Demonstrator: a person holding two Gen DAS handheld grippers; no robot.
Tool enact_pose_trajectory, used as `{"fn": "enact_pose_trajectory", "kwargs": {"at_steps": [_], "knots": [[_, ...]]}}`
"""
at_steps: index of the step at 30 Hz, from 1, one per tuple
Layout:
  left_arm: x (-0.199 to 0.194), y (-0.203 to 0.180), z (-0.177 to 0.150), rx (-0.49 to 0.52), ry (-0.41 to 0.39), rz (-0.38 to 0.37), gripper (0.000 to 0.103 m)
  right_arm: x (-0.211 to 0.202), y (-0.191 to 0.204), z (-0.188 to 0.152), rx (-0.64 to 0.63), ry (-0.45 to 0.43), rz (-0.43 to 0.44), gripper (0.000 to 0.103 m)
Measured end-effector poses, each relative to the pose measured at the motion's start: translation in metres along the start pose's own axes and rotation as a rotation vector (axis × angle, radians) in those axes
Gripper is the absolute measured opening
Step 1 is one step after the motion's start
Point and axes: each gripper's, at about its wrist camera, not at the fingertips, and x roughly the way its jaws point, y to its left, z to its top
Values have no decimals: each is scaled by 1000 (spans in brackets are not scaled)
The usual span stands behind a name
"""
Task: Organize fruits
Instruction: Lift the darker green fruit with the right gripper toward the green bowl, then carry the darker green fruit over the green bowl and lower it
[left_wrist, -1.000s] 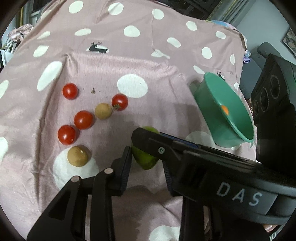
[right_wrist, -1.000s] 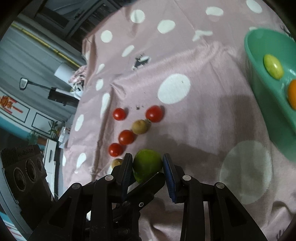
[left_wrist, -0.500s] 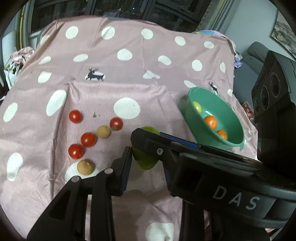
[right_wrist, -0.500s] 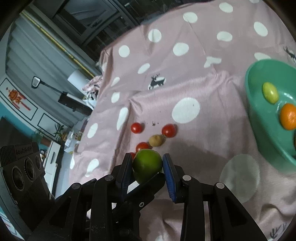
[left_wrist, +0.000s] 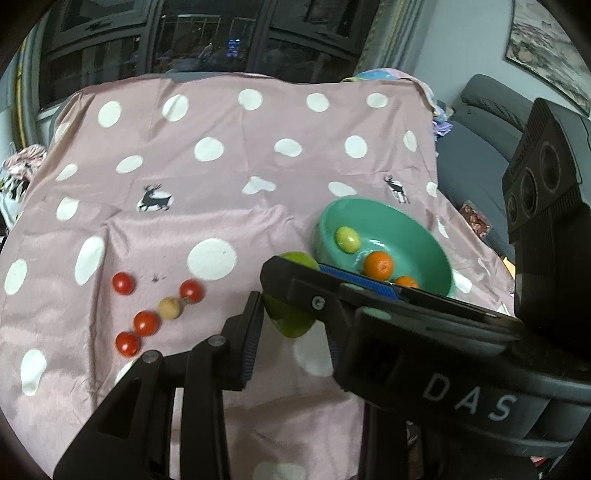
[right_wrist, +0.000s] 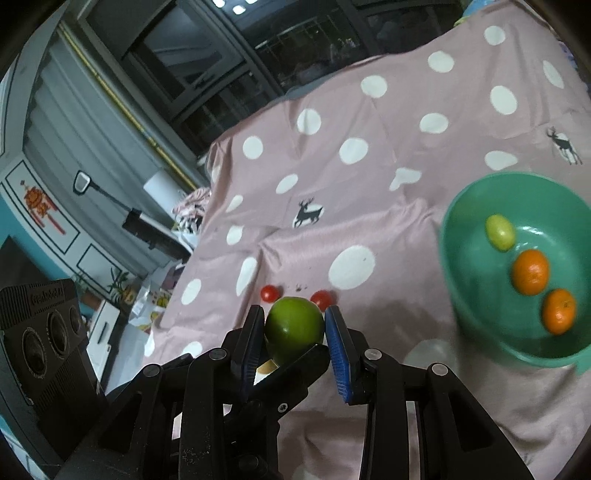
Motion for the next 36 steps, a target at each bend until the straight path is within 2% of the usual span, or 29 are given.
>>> {"fn": "enact_pose_trajectory", "kwargs": {"at_steps": [19,36], "knots": [[42,-76,20,117,15,-97,32,-48,-64,12,115,-120,-101,37],[78,-102,24,146,76,-163,32,-59,-107,14,228,-147,-190,37]]}}
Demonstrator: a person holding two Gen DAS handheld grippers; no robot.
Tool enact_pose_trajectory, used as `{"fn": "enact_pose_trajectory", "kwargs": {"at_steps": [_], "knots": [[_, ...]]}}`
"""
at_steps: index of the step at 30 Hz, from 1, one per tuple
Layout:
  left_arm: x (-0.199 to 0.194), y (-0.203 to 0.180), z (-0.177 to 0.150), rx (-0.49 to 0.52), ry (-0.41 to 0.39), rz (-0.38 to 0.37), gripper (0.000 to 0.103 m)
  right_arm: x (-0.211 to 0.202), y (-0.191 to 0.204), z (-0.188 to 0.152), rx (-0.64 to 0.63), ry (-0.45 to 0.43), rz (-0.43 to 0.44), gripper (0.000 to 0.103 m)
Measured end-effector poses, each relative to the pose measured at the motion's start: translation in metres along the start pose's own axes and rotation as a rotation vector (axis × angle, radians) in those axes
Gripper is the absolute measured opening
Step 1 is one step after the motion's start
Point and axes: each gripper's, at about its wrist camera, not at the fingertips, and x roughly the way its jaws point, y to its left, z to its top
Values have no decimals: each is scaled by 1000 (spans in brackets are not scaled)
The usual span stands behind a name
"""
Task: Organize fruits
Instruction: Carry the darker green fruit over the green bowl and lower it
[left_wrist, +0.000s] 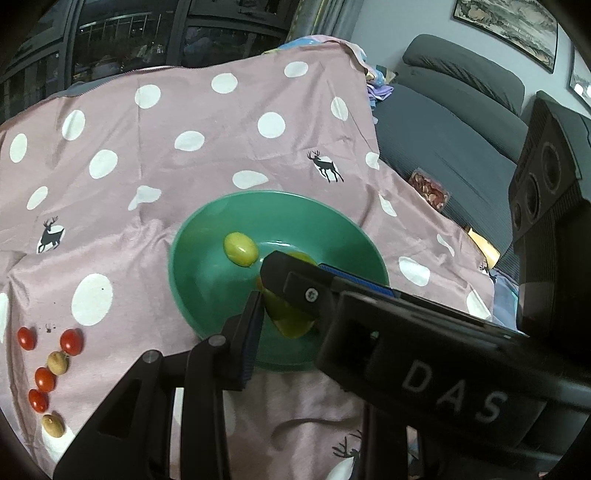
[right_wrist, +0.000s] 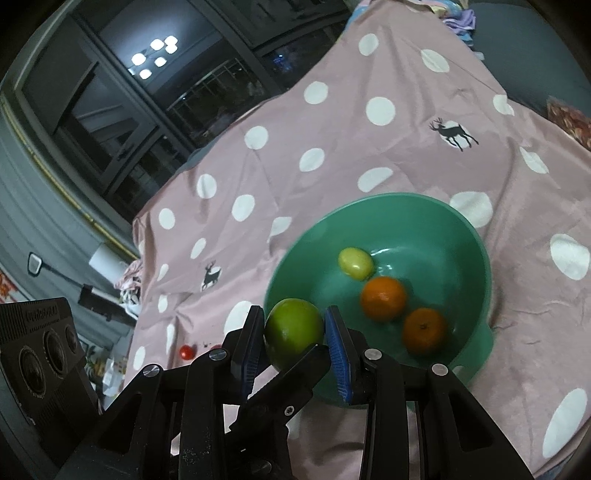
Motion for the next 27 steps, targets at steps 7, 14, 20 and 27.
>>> {"fn": "enact_pose_trajectory", "kwargs": {"at_steps": [7,14,20,27], "knots": [[11,-4,3,9,19,-26,32,2,-10,2,32,-1,-24,37],[21,-5,3,10,38,-44,32,4,-18,3,56,1,-48,37],[28,-5,4,10,54,-57,32,7,-25,4,75,5,-64,37],[36,-7,5,9,69,-75,32,10,-31,4,96,7,-87,37]]}}
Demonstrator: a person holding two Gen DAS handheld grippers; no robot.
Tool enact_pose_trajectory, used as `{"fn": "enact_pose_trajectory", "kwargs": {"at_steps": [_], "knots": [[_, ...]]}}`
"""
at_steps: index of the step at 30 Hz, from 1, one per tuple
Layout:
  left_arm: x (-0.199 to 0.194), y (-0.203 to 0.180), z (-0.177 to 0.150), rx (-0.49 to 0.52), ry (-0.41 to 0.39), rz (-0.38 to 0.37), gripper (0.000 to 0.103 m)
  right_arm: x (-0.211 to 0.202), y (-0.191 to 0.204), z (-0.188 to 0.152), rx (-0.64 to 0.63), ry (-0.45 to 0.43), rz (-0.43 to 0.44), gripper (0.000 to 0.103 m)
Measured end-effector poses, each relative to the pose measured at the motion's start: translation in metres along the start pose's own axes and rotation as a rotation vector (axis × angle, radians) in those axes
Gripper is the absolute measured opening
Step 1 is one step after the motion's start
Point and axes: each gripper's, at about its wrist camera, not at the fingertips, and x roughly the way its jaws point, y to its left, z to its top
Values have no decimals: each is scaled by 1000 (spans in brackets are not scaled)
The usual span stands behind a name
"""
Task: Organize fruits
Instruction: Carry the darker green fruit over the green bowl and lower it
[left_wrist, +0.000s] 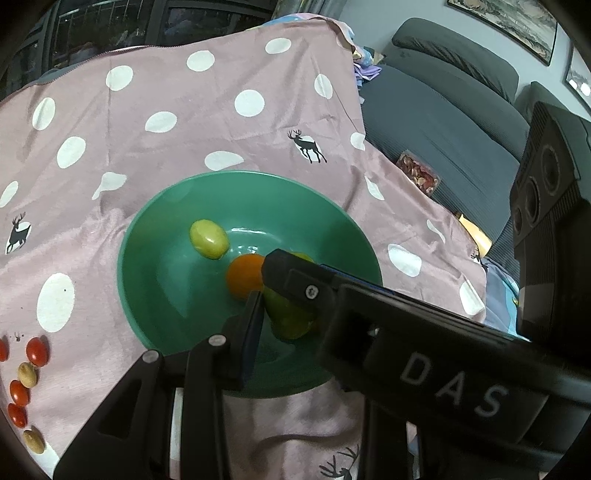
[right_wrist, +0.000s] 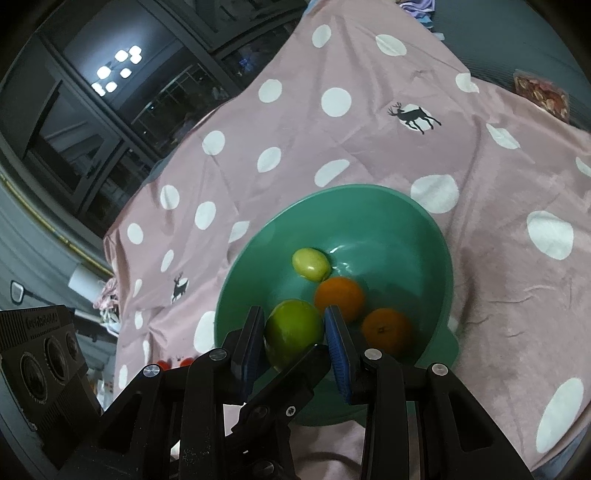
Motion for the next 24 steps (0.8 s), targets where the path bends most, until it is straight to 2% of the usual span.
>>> {"fn": "enact_pose_trajectory", "kwargs": {"at_steps": [24], "knots": [[11,1,0,-14,26,-33,32,5,-9,1,27,8,-44,37]]}}
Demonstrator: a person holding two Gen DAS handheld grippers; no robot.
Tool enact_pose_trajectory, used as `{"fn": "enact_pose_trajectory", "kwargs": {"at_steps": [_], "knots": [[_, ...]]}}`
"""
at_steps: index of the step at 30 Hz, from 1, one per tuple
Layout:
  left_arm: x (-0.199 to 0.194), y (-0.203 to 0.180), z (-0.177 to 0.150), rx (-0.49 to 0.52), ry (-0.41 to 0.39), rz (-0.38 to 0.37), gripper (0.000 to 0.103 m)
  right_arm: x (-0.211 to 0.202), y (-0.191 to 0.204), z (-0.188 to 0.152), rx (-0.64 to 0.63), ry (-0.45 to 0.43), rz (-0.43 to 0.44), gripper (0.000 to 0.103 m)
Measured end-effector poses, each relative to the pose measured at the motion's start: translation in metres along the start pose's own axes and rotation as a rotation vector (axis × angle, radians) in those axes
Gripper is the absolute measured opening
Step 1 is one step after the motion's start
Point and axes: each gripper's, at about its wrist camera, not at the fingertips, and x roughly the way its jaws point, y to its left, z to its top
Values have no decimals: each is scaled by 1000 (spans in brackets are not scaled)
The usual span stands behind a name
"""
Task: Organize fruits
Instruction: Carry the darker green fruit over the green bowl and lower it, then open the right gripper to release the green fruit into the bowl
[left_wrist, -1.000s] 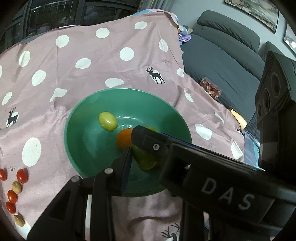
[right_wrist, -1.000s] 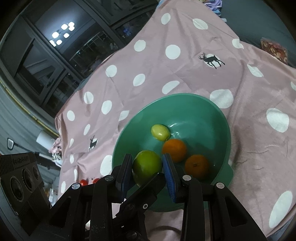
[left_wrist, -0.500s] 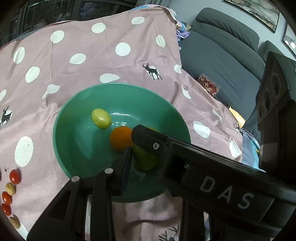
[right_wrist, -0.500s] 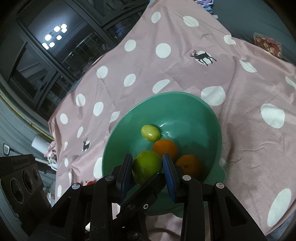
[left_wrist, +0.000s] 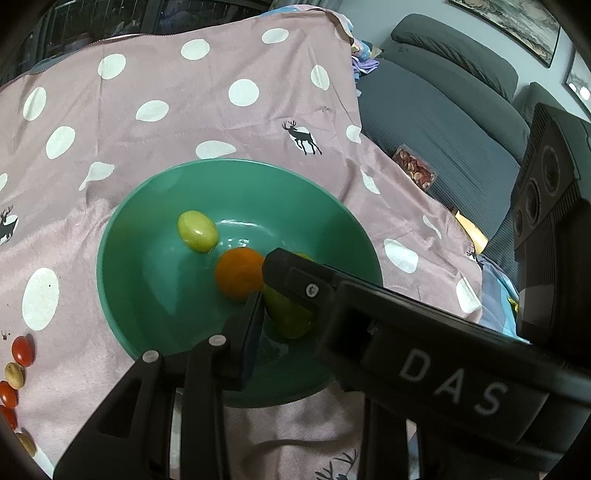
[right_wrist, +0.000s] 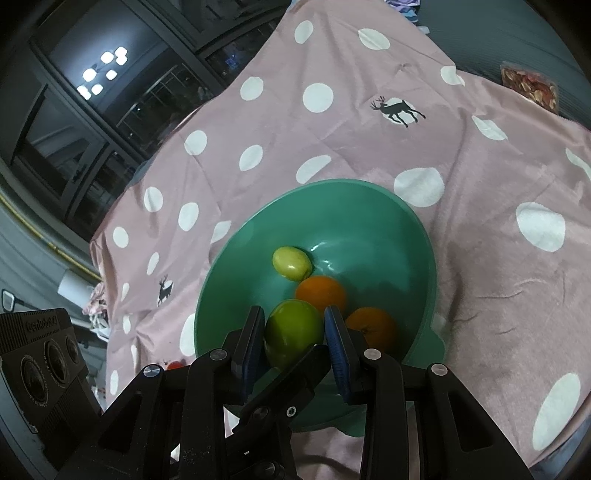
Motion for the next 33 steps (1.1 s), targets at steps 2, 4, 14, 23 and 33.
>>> {"fn": "enact_pose_trajectory", "kwargs": {"at_steps": [2,4,14,23,33], "knots": [[1,1,0,-5,3,-4,32,0,0,0,1,2,-3,37],[3,1,0,-10,6,-7,33,1,-1,0,5,4,-8,37],[3,1,-1,-12,5,-11,33,2,-2,0,4,4,-14,36],[-6,5,-2,-18,-21,38,33,4,-4,1,36,11,-35,36],[-76,45,-7,-123,-127,119,66,-14,2,5,12,-95,-30,37]]}}
